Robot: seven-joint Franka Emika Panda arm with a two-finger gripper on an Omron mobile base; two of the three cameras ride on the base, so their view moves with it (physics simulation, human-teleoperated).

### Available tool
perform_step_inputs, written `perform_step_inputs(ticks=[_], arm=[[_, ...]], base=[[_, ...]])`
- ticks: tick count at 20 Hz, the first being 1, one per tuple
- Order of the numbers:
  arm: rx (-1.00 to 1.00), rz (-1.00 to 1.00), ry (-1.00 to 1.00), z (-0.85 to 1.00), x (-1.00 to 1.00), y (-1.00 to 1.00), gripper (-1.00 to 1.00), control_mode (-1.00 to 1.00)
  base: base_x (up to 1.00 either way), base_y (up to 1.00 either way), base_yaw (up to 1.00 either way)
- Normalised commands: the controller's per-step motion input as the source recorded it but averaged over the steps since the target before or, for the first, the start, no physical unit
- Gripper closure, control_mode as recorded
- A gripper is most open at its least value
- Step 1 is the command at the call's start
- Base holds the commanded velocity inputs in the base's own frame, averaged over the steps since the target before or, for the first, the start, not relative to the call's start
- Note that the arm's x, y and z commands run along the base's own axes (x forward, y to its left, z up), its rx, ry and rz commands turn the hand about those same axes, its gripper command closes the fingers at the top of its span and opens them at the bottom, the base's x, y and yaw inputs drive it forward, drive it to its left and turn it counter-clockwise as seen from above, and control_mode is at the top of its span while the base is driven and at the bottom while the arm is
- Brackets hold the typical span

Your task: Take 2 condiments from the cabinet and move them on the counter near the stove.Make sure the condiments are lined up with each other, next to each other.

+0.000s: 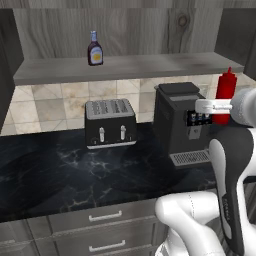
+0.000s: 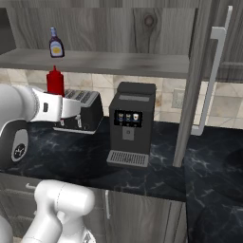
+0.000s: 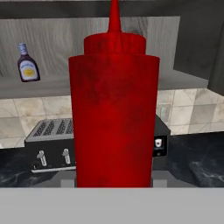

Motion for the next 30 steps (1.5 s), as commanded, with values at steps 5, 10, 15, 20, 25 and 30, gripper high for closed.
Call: perform_step_inputs(ticks=[5, 10, 15, 20, 25, 30], arm=[[0.00, 0.00, 0.00, 0.00, 0.00, 0.00, 1.00, 1.00], [0.00, 0.00, 0.00, 0.00, 0.00, 0.00, 1.00, 1.00], [0.00, 0.00, 0.00, 0.00, 0.00, 0.00, 1.00, 1.00], [0.00, 0.00, 0.00, 0.00, 0.00, 0.00, 1.00, 1.00], [0.00, 0.00, 0.00, 0.00, 0.00, 0.00, 1.00, 1.00], [0.00, 0.00, 0.00, 0.00, 0.00, 0.00, 1.00, 1.00]], base=[[-0.17, 0.06, 0.00], [-0.34, 0.18, 0.01], [-0.39, 0.27, 0.00], [-0.40, 0.34, 0.00], [-0.31, 0.41, 0.05], [-0.37, 0.43, 0.13]])
